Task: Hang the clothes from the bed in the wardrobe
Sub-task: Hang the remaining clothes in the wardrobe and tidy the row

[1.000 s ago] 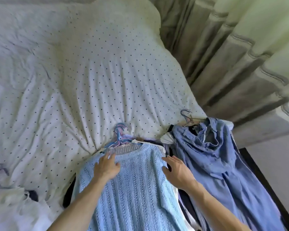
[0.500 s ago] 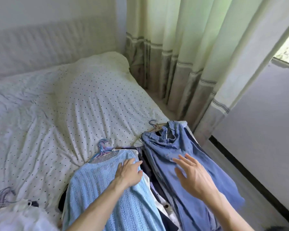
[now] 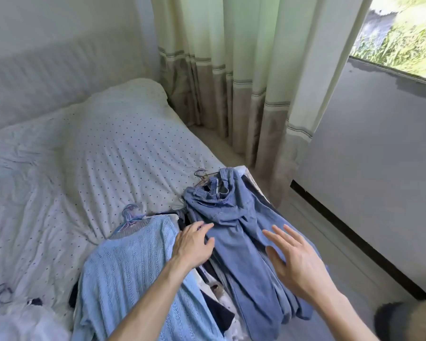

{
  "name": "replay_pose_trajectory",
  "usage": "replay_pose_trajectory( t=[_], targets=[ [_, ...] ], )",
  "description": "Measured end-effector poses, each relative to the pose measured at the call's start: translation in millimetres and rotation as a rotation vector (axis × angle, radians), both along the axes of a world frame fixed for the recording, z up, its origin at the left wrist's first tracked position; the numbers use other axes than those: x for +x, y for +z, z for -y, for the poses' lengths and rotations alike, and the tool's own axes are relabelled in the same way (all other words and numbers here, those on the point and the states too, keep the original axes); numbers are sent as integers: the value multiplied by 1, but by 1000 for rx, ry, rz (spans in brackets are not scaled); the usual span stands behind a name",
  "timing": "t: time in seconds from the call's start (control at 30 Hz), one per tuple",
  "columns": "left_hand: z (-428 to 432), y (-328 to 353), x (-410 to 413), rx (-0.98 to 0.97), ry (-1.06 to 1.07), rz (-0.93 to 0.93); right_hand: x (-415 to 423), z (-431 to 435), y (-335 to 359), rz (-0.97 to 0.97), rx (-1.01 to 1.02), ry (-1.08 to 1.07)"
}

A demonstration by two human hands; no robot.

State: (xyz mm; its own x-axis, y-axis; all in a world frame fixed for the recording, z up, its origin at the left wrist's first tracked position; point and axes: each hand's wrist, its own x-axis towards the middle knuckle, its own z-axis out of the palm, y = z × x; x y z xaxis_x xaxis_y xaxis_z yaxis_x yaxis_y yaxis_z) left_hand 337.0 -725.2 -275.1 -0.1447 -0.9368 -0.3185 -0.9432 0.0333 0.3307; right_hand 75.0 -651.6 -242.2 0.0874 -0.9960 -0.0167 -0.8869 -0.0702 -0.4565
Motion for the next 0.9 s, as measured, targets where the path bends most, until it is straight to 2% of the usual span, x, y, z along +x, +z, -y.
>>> replay_pose_trajectory(
  t=[0.17,0.37,0.53,0.67,0.8,0.9],
  targets=[
    [33,-24,-4,71,14,37,-18,37,-16,-53,10,7],
    [126,-78,1,194,105,64,-22,137,-52,-125,100,51],
    [215,-142,14,327,211,94,-13,231,-121,-174,375,103],
    [277,-188,34,344,303,169,-5,269,-189,-227,609,141],
    [324,-233,54,295,417,158,2,284,-239,-299,668,138],
    [346,-266,66,354,516,117,4,275,-266,-327,750,153]
  ],
)
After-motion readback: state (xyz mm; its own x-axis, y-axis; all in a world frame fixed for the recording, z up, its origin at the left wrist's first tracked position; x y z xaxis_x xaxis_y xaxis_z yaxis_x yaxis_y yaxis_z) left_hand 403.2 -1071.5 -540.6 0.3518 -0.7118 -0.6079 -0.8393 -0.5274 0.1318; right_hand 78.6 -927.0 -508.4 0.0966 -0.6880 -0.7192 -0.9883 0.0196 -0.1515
